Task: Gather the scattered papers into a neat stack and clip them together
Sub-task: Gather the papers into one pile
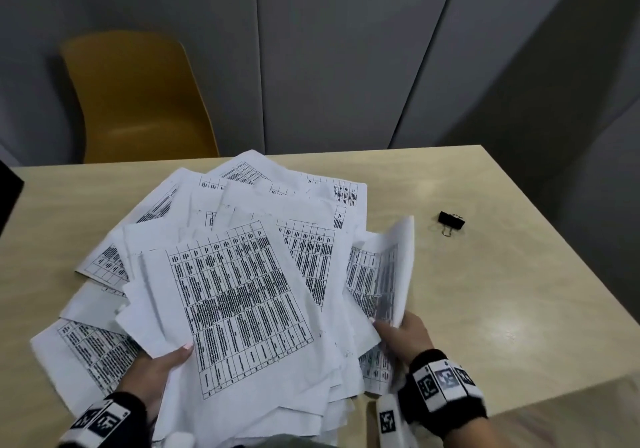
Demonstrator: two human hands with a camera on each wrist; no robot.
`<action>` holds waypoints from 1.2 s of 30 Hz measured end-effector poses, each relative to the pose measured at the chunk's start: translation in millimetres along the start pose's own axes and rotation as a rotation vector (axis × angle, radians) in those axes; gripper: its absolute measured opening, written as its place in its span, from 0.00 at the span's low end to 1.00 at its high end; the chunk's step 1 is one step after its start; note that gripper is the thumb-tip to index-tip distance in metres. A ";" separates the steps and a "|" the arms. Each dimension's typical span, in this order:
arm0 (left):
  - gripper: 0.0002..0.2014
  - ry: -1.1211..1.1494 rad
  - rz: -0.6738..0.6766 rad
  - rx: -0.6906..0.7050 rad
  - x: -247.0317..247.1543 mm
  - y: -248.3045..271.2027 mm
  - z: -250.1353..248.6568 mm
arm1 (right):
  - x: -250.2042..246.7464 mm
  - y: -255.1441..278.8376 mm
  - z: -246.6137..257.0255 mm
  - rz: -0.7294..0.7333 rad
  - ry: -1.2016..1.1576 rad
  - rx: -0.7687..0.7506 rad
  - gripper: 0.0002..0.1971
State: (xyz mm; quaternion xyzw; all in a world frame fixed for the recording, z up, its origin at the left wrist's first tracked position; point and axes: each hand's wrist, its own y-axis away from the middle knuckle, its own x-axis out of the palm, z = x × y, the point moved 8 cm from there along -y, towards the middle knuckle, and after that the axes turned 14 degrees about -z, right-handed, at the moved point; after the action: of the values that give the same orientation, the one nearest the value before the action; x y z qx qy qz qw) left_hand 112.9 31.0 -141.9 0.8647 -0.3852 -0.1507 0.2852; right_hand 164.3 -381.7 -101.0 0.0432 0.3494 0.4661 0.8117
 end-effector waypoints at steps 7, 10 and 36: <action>0.07 0.040 -0.024 -0.041 -1.2 10.1 -4.2 | -43.7 -10.5 16.5 -0.301 -0.031 0.009 0.27; 0.02 0.077 -0.068 -0.049 8.1 34.4 -22.4 | -22.5 -14.7 11.8 -0.093 0.108 0.032 0.17; 0.20 0.089 -0.036 -0.091 -2.9 -0.7 3.2 | -17.2 -17.7 85.3 -0.438 -0.340 -0.099 0.14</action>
State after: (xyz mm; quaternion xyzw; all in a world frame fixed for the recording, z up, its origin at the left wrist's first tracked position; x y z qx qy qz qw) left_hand 109.8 32.3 -144.8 0.8634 -0.3492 -0.1346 0.3383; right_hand 223.6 -383.4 -34.8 0.0044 0.1861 0.2824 0.9410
